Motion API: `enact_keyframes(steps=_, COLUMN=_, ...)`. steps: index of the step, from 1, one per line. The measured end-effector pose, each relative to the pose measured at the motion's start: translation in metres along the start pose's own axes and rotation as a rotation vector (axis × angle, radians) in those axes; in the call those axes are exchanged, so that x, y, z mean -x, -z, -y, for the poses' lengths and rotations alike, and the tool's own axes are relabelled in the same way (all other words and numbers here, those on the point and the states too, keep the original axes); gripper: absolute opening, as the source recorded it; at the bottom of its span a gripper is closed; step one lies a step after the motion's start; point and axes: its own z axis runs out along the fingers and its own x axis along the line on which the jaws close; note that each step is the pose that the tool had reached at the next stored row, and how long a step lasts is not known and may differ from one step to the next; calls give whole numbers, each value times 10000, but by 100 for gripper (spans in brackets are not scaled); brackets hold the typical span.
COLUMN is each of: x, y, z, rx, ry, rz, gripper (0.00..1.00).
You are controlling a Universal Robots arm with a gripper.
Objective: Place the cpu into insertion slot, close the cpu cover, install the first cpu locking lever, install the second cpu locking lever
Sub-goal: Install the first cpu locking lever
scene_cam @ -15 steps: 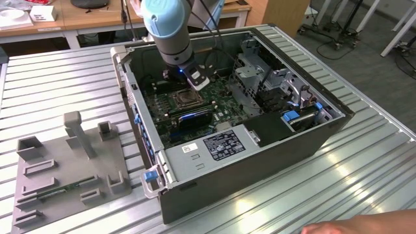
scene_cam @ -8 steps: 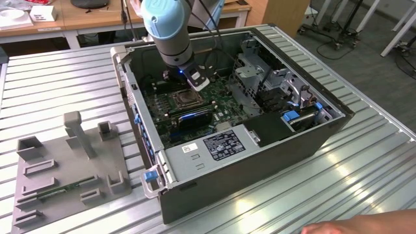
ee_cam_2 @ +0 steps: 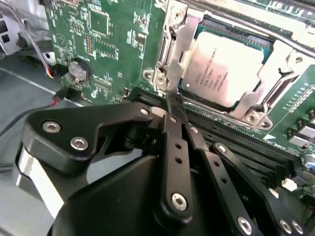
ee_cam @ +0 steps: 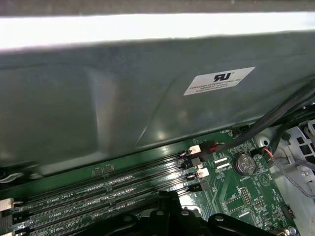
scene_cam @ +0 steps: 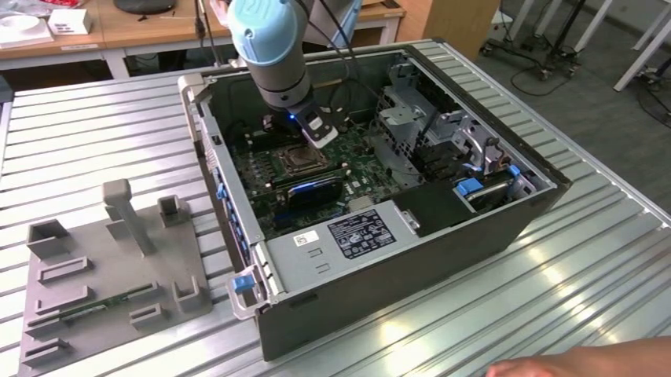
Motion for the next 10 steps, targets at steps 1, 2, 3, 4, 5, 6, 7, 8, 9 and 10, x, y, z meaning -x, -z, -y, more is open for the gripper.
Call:
enact_keyframes(steps=1, x=0, y=0, z=-1, rx=4, ry=-1, rz=0, gripper=11)
enact_keyframes(steps=2, x=0, y=2, z=-4, rx=6, ry=-1, rz=1, gripper=11)
enact_keyframes(steps=3, x=1, y=6, z=-9, rx=13, ry=-2, rz=2, gripper=11)
enact_keyframes(steps=4, x=3, y=14, z=-15, rx=15, ry=-2, rz=3, gripper=11)
enact_keyframes(steps=5, x=7, y=27, z=-22, rx=14, ry=-3, rz=4, gripper=11)
enact_keyframes(steps=6, x=10, y=46, z=-29, rx=5, ry=-2, rz=1, gripper=11)
enact_keyframes(steps=7, x=15, y=63, z=-37, rx=9, ry=-2, rz=1, gripper=11)
enact_keyframes(steps=8, x=21, y=85, z=-46, rx=8, ry=-1, rz=1, gripper=11)
enact_keyframes(steps=9, x=26, y=106, z=-56, rx=7, ry=-1, rz=0, gripper=11)
enact_keyframes(steps=10, x=32, y=127, z=-65, rx=8, ry=-2, rz=1, gripper=11)
